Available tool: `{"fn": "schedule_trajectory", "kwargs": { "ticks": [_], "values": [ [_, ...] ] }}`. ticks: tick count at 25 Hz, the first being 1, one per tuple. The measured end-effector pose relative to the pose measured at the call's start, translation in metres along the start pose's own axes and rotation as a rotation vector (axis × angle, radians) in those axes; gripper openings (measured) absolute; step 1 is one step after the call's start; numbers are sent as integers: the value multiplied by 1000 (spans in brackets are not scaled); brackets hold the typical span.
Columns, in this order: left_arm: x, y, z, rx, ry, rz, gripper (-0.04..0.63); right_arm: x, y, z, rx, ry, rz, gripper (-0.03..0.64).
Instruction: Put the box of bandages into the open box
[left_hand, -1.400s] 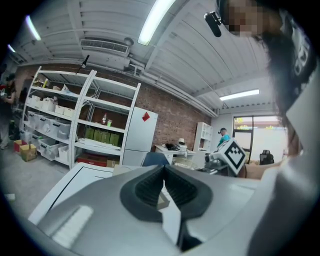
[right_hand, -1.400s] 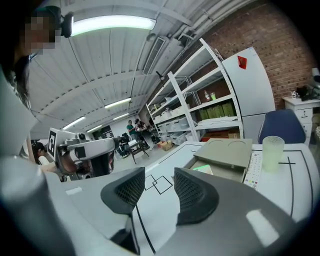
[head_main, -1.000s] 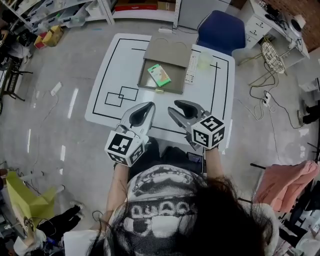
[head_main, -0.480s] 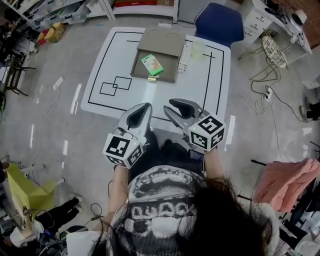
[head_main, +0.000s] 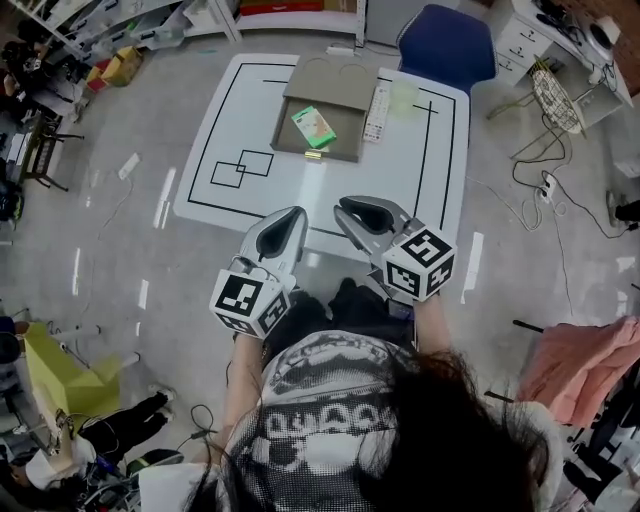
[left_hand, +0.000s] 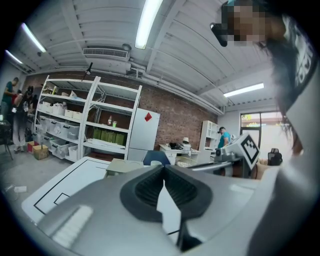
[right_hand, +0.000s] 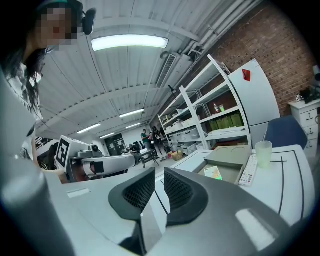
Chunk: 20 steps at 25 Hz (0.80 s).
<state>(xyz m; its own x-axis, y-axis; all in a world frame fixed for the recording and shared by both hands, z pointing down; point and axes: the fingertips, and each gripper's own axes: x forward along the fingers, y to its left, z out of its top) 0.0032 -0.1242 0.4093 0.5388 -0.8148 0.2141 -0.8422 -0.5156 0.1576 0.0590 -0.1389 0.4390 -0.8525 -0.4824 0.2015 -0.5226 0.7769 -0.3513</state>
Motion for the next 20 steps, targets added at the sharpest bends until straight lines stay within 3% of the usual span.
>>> {"fn": "schedule_trajectory", "kwargs": {
  "ticks": [5,20],
  "values": [
    [-14,6,1,4,7,-7,0,8,10,4,19,-27,-16,-1],
    [-58,32,-2,2,5,-45,0,28,51,-3,7,-13,-72,-2]
  ]
}}
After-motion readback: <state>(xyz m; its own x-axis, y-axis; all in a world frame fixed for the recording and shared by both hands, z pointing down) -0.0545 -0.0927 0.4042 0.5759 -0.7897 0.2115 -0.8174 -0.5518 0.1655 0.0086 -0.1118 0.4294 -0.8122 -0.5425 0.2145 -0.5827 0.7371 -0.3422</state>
